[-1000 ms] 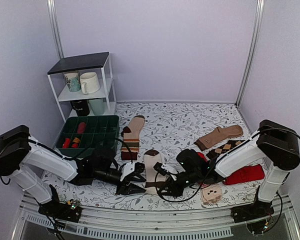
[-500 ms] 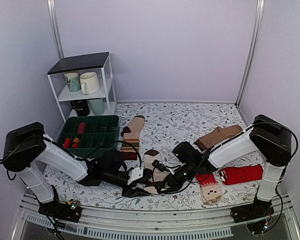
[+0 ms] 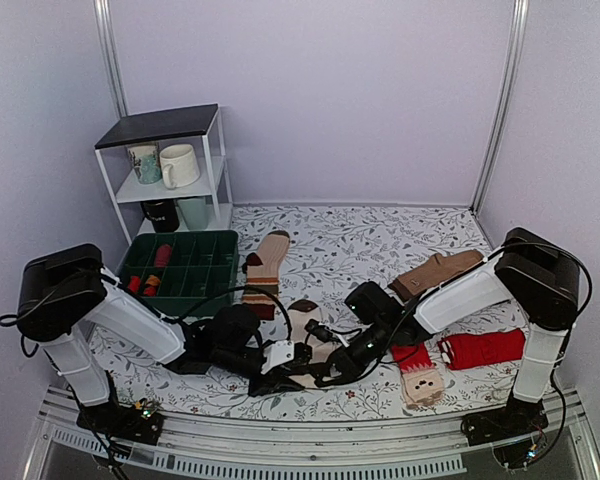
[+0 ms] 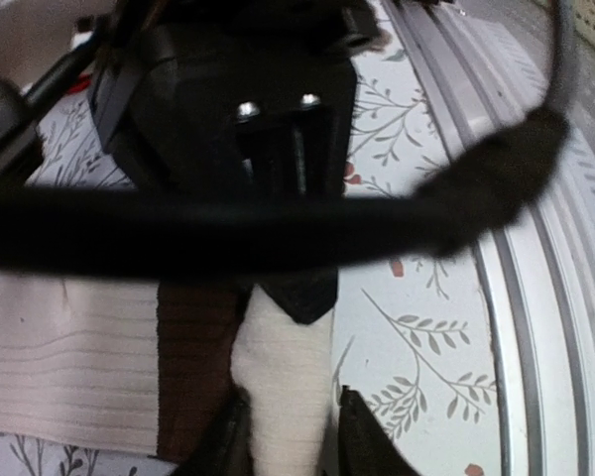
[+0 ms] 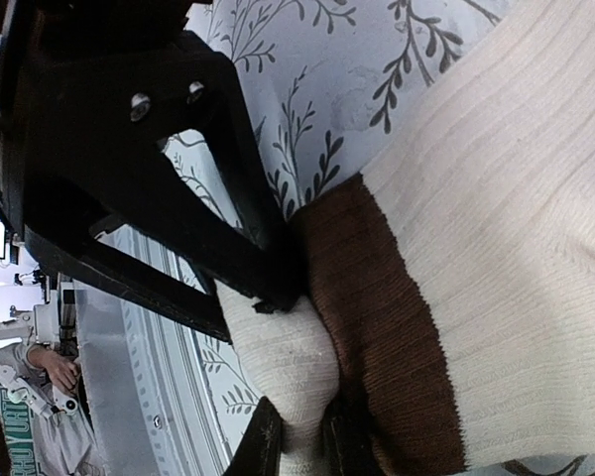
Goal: Roll the socks
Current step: Roll a pair of socks at the center of the board.
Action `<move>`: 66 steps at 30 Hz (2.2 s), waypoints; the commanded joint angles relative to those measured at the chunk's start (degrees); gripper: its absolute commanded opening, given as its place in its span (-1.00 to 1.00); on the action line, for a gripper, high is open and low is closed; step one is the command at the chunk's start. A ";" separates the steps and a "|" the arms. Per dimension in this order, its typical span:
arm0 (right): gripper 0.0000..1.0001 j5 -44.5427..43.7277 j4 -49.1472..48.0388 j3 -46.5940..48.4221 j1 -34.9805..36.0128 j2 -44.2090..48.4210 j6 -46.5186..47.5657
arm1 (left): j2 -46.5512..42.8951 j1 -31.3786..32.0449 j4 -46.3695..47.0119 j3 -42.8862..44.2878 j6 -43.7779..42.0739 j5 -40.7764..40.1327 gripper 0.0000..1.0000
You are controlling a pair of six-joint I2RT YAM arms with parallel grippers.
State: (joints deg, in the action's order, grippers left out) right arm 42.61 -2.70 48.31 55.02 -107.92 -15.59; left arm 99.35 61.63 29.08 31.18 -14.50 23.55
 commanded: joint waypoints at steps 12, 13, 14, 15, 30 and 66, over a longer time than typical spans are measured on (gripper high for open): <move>-0.69 -5.51 7.77 -2.35 -0.27 -2.60 -1.00 | 2.97 0.80 -4.83 2.24 3.48 1.53 -1.00; -0.59 -6.72 7.09 -2.55 -0.27 -1.47 -0.79 | 2.69 0.60 -5.22 1.97 4.41 1.50 -1.00; -0.53 -8.04 6.10 -2.91 -0.33 0.24 -0.42 | 2.28 0.24 -5.40 1.70 5.42 1.88 -1.00; -0.47 -9.49 4.73 -3.47 -0.34 2.20 -0.01 | 1.85 -0.14 -5.51 1.23 6.51 2.26 -1.00; -0.07 -32.62 -34.01 -24.68 10.76 22.26 18.87 | 5.36 -4.76 -8.41 -0.18 18.13 5.99 -1.00; -0.58 -40.96 -15.95 -14.07 17.70 5.17 22.10 | 7.20 -6.77 -8.57 0.76 18.25 8.41 -1.00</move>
State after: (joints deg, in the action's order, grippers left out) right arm 0.99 -26.30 34.65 72.27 -99.29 9.78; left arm 104.18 55.40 28.23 33.93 3.51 35.73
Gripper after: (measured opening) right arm 0.263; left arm 0.044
